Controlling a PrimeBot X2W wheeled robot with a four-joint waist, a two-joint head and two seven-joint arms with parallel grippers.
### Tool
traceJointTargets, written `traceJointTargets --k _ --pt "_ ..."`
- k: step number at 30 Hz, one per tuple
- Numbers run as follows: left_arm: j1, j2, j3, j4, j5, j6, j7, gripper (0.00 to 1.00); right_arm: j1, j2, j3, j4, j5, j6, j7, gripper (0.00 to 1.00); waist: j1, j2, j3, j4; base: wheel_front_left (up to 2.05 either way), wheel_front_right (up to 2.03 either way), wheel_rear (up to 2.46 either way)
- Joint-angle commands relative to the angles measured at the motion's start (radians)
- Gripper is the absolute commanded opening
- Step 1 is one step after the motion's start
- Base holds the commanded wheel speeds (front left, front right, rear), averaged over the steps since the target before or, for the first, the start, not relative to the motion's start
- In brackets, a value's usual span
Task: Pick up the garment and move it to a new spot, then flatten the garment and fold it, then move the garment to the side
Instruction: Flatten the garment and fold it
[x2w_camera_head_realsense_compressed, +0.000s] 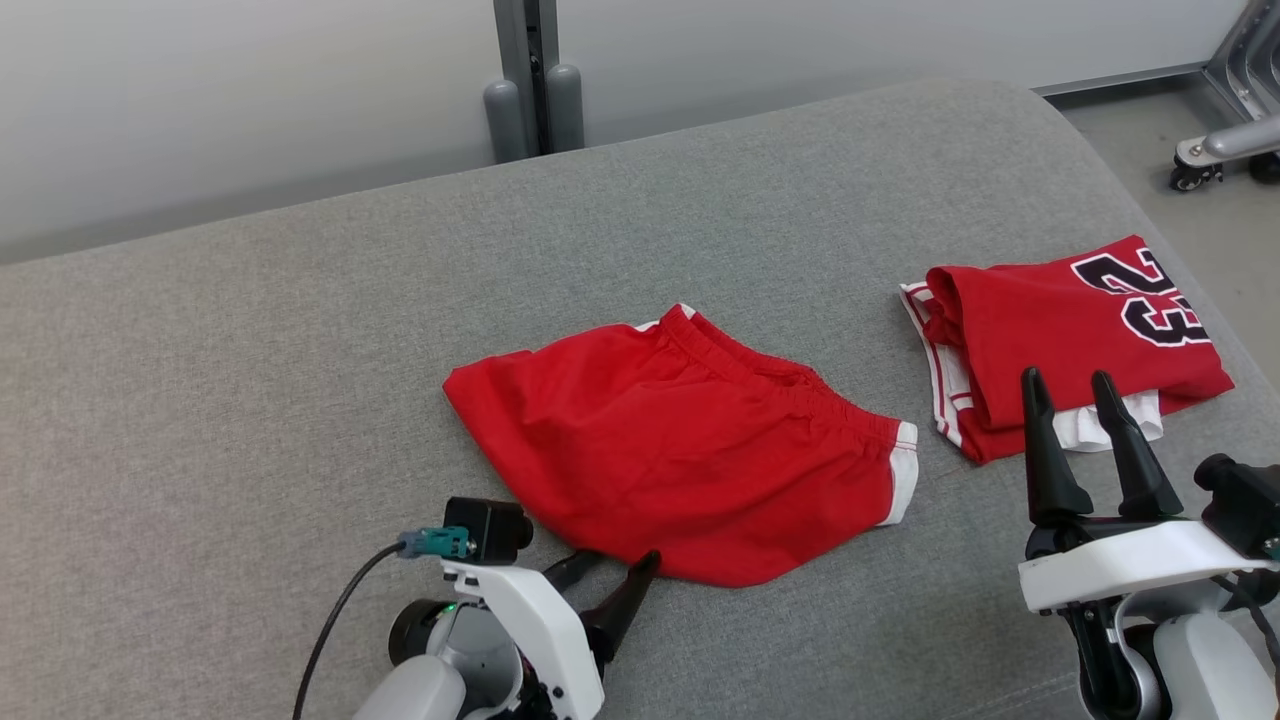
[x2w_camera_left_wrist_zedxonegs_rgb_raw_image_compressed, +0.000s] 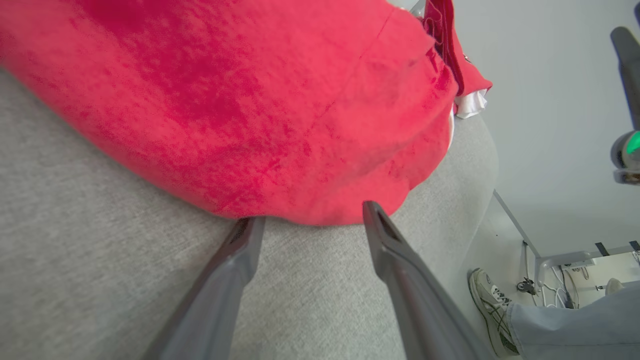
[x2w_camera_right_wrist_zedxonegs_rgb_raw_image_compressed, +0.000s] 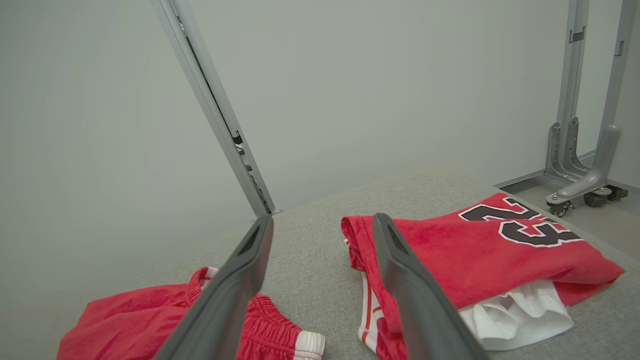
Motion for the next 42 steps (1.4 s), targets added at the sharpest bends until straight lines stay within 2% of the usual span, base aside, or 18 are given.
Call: traceJointTargets --k 1,2,3,8,14,19,22,27,32,33,34,35,42 --pt "-0.031 0.015 -0.001 0.007 -0.015 -0.003 -0.015 0.87 -0.013 -0.004 -0.002 0.004 0.006 0.000 -0.009 1.00 0.0000 0.0000 0.007 -0.006 0.00 0.00 0.00" --pt "-0.045 0.020 -0.002 0.014 -0.024 -0.003 -0.025 0.36 -0.015 -0.004 -0.002 0.005 0.006 0.000 -0.010 1.00 0.0000 0.0000 0.009 -0.006 0.00 0.00 0.00" --pt "-0.057 0.025 -0.001 0.020 -0.033 -0.002 -0.038 0.00 -0.016 -0.003 -0.002 0.007 0.005 0.000 -0.012 1.00 0.0000 0.0000 0.011 -0.007 0.00 0.00 0.00" --pt "-0.115 0.047 -0.009 0.034 -0.051 -0.003 -0.089 0.00 -0.021 0.001 0.004 0.012 0.005 0.000 -0.015 1.00 0.0000 0.0000 0.021 -0.006 0.00 0.00 0.00" --pt "-0.196 0.068 0.006 -0.030 -0.045 -0.002 -0.141 0.00 -0.025 0.004 0.006 0.014 0.004 0.000 -0.021 1.00 0.0000 0.0000 0.045 -0.005 0.00 0.00 0.00" --pt "-0.301 0.064 0.021 -0.073 -0.031 0.019 -0.125 0.00 -0.046 0.010 0.024 0.017 0.007 0.000 -0.022 1.00 0.0000 0.0000 0.081 -0.020 0.00 0.00 0.00" --pt "-0.348 0.047 0.038 -0.064 -0.060 0.028 -0.113 0.00 -0.055 0.012 0.032 0.021 0.009 0.000 -0.023 1.00 0.0000 0.0000 0.099 -0.032 0.00 0.00 0.00" --pt "-0.489 0.021 0.060 0.043 -0.067 0.043 -0.132 0.00 -0.086 0.022 0.055 0.035 0.011 0.000 -0.027 1.00 0.0000 0.0000 0.146 -0.079 0.00 0.00 0.00" --pt "-0.603 0.006 -0.001 0.247 -0.033 0.031 -0.138 0.00 -0.117 0.029 0.081 0.051 0.017 0.000 -0.028 1.00 0.0000 0.0000 0.177 -0.124 0.00 0.00 0.00" --pt "-0.618 0.003 -0.021 0.288 -0.028 0.026 -0.138 0.04 -0.121 0.029 0.085 0.053 0.017 0.000 -0.028 1.00 0.0000 0.0000 0.179 -0.130 0.00 0.00 0.00" --pt "-0.634 0.001 -0.041 0.322 -0.019 0.021 -0.142 0.43 -0.125 0.030 0.086 0.055 0.019 0.000 -0.028 1.00 0.0000 0.0000 0.181 -0.133 0.00 0.00 0.00" --pt "-0.644 -0.001 -0.058 0.353 -0.021 0.014 -0.147 1.00 -0.128 0.031 0.085 0.057 0.020 0.000 -0.028 1.00 0.0000 0.0000 0.180 -0.135 0.00 0.00 0.00" --pt "-0.674 -0.005 -0.149 0.420 -0.053 -0.001 -0.245 1.00 -0.103 0.023 0.053 0.065 0.006 0.000 -0.029 1.00 0.0000 0.0000 0.146 -0.089 0.00 0.00 0.00"
